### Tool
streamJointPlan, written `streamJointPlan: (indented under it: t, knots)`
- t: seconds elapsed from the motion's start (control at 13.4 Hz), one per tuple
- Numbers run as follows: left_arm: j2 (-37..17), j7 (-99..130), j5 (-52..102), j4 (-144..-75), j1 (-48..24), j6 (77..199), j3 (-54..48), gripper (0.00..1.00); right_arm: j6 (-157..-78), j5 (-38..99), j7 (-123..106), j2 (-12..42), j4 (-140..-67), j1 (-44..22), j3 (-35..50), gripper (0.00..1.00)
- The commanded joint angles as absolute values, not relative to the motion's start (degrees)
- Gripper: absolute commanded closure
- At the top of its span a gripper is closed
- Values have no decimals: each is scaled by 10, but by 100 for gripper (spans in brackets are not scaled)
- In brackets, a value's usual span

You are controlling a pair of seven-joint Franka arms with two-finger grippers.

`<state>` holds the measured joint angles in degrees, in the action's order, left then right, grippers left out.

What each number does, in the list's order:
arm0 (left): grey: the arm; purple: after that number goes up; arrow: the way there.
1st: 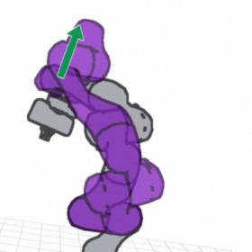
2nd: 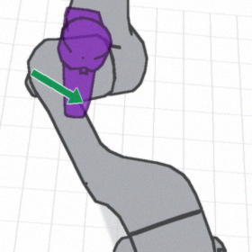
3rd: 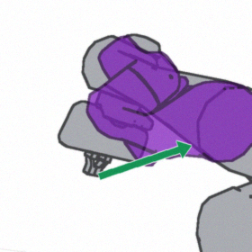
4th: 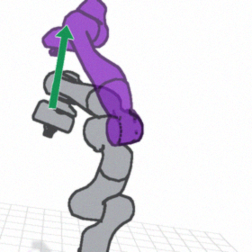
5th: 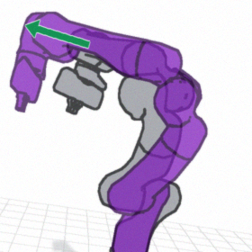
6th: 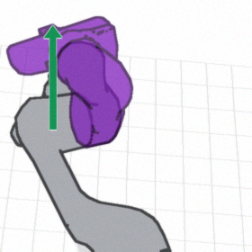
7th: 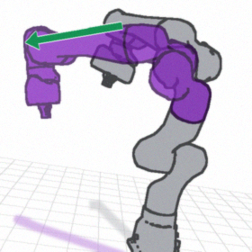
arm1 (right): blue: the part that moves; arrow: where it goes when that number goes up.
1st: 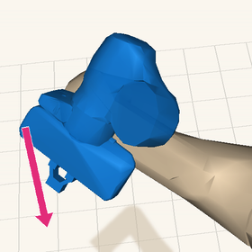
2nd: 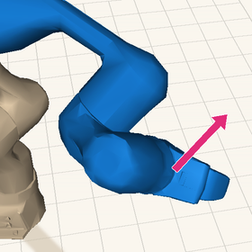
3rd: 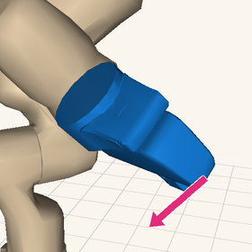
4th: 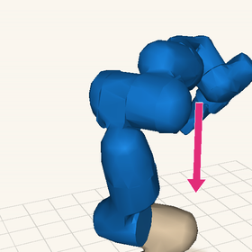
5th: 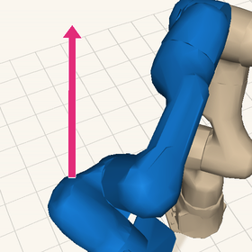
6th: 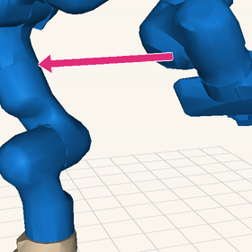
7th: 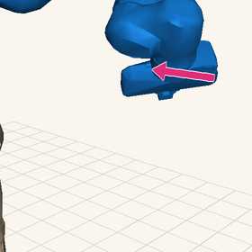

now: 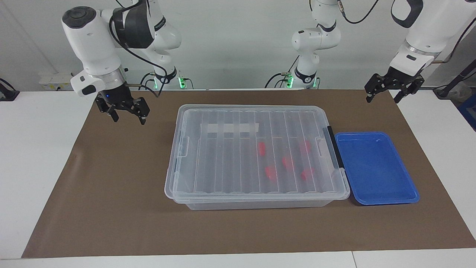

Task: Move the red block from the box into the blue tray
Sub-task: 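Move the right gripper toward the clear box lid edge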

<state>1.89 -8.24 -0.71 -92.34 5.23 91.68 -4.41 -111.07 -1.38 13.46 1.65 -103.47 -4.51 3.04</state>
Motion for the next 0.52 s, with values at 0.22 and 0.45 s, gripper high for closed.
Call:
streamJointPlan:
  t: [0.22, 0.45]
  knots:
    - [33, -84, -1, -939, 59, 921, -47, 0, -1150, -20, 194, 46, -1052, -97, 33, 0]
    - [33, -84, -1, -939, 59, 921, -47, 0, -1156, -22, 196, 38, -1072, -98, 32, 0]
